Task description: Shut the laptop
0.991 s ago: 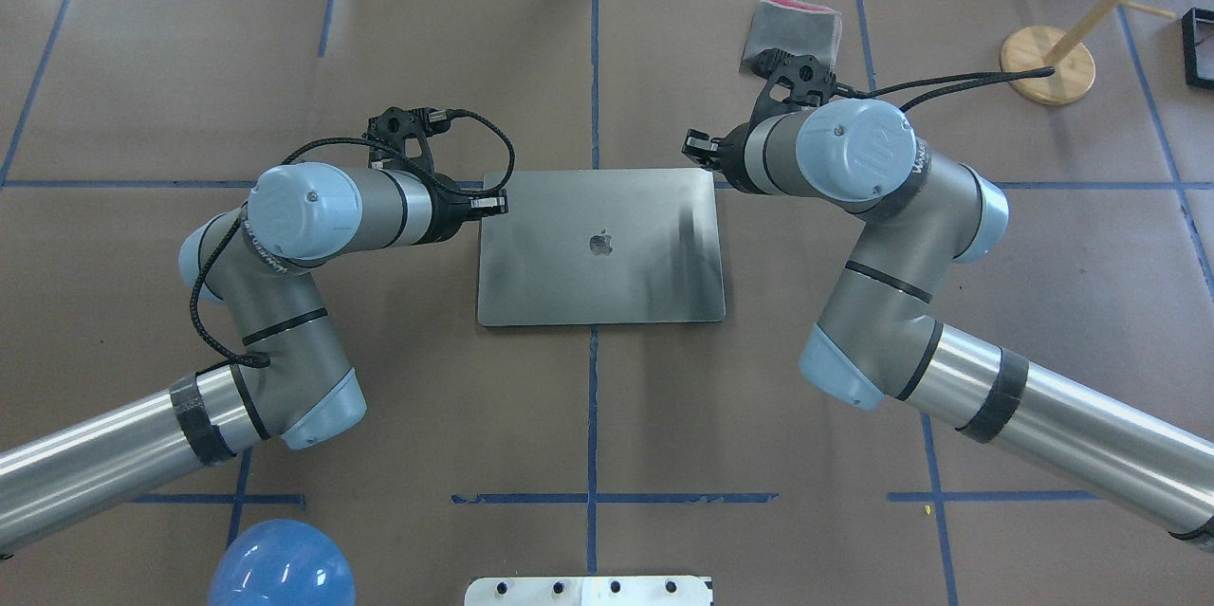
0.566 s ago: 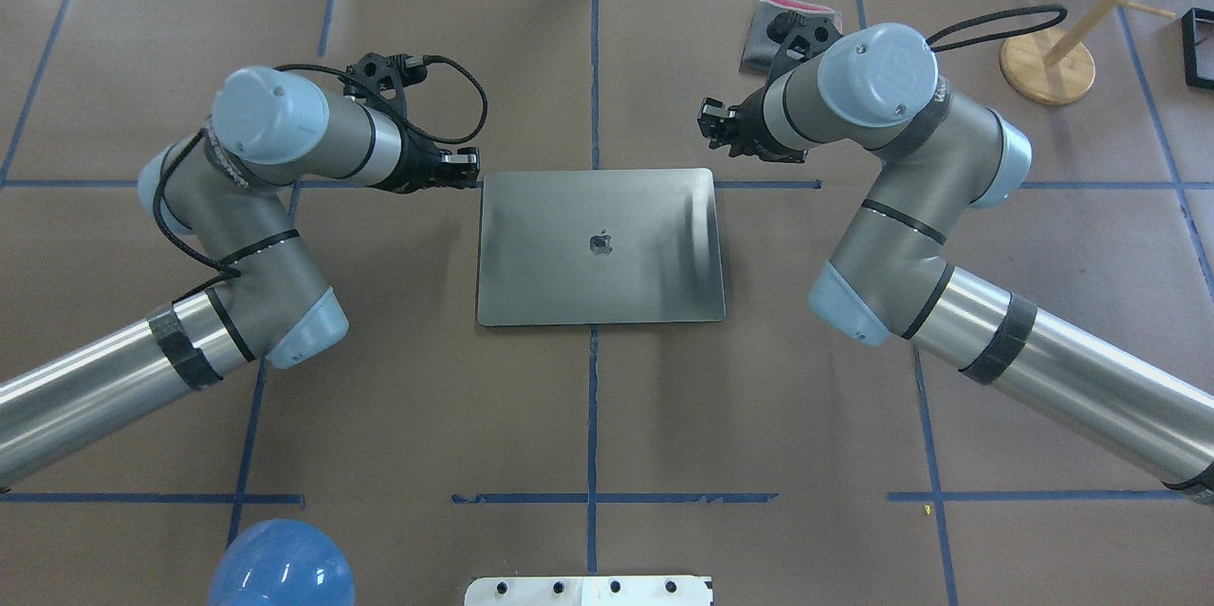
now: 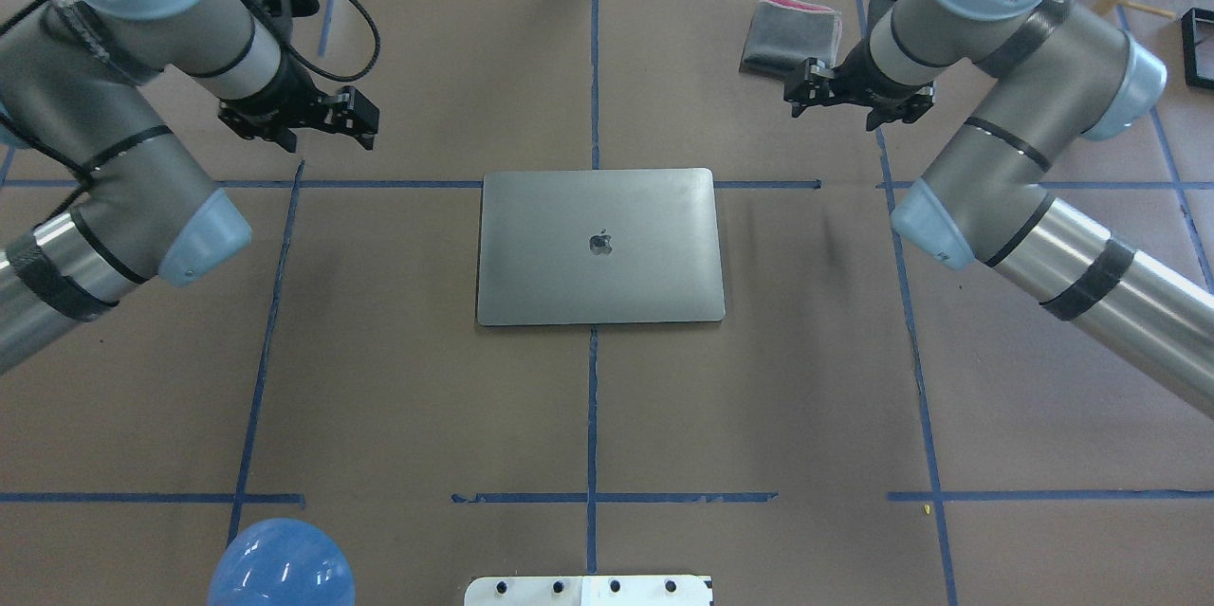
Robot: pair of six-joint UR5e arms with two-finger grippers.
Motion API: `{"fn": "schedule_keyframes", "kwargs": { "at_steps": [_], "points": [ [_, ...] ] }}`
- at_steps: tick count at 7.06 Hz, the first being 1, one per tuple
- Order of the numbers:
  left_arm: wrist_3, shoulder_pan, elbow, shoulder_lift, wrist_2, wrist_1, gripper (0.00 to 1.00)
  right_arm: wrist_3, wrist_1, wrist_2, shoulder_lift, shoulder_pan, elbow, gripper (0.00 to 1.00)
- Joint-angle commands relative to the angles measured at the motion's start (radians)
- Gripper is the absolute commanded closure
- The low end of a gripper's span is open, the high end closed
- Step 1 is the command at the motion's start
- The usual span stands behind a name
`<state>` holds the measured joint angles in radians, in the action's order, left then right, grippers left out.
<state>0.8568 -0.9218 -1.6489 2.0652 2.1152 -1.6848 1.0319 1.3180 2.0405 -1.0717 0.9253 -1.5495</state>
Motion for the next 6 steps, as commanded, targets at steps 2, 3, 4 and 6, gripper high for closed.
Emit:
{"fn": "schedule_keyframes", "kwargs": {
  "at_steps": [2,3,4,6],
  "points": [
    [-0.631,-0.245,-0.147,-0.202,0.012,0.287,0.00,-0.544,0.095,0.218,-0.207,0.287,-0.060,0.00],
    [-0.780,-0.335,-0.138,-0.262,0.015,0.290,0.00,-0.767,0.095,0.280,-0.300,0.385,-0.058,0.00],
    [-0.806,-0.426,-0.138,-0.330,0.090,0.284,0.00,-0.900,0.104,0.318,-0.376,0.474,-0.060,0.00],
    [-0.915,-0.628,-0.135,-0.467,0.236,0.286,0.00,-0.995,0.095,0.333,-0.508,0.541,-0.046,0.00]
  ]
}}
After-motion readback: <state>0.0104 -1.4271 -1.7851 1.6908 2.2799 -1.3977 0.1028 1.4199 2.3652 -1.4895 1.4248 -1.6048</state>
